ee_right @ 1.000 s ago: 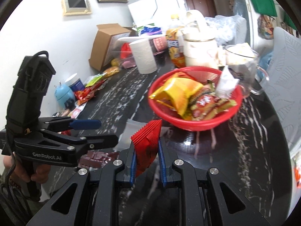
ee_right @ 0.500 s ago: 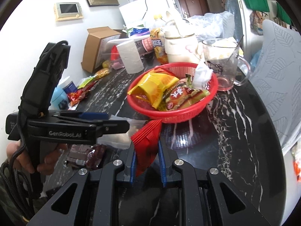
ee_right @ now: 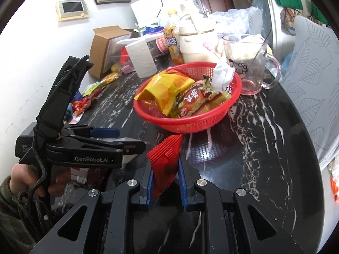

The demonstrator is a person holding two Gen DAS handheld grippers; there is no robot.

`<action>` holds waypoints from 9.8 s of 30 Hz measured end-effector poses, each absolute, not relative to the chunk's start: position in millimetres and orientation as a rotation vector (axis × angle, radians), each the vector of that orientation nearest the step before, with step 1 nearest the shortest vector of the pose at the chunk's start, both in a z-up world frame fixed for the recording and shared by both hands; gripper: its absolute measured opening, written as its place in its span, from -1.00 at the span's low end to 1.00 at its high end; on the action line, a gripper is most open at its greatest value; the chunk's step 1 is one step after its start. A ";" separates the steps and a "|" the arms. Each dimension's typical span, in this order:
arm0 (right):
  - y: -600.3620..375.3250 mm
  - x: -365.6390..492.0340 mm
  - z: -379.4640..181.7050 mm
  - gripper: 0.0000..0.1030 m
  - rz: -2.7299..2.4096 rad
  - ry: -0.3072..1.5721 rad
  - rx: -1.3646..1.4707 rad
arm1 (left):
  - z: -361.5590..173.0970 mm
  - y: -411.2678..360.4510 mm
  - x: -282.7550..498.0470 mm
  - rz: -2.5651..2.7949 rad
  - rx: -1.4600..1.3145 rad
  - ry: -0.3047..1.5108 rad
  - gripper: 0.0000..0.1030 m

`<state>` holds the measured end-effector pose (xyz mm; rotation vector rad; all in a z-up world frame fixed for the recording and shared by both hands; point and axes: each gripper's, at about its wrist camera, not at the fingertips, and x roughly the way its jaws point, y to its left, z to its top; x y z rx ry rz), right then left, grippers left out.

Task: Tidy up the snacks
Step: 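Lift the red packet with the right gripper while the left gripper grasps the clear plastic bag, then carry the red packet and clear bag over the red basket with both grippers, then open both grippers to drop the red packet and clear bag into the basket, then move both grippers back over the snacks on the table, then grasp the brown chocolate packet with the right gripper while the left gripper grasps the white printed bag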

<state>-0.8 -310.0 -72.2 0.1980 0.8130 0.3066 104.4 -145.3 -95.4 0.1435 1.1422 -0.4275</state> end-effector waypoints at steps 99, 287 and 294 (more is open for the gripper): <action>-332.0 110.9 5.2 -0.60 0.135 0.606 0.011 | 26.1 -161.1 159.4 -0.580 0.092 0.722 0.17; -135.4 33.7 -80.2 0.40 0.615 0.942 -0.149 | -95.1 48.7 48.1 -0.227 0.038 0.997 0.24; -142.0 18.6 -93.0 0.44 0.665 1.007 -0.175 | -94.9 32.3 44.7 -0.260 0.057 1.010 0.24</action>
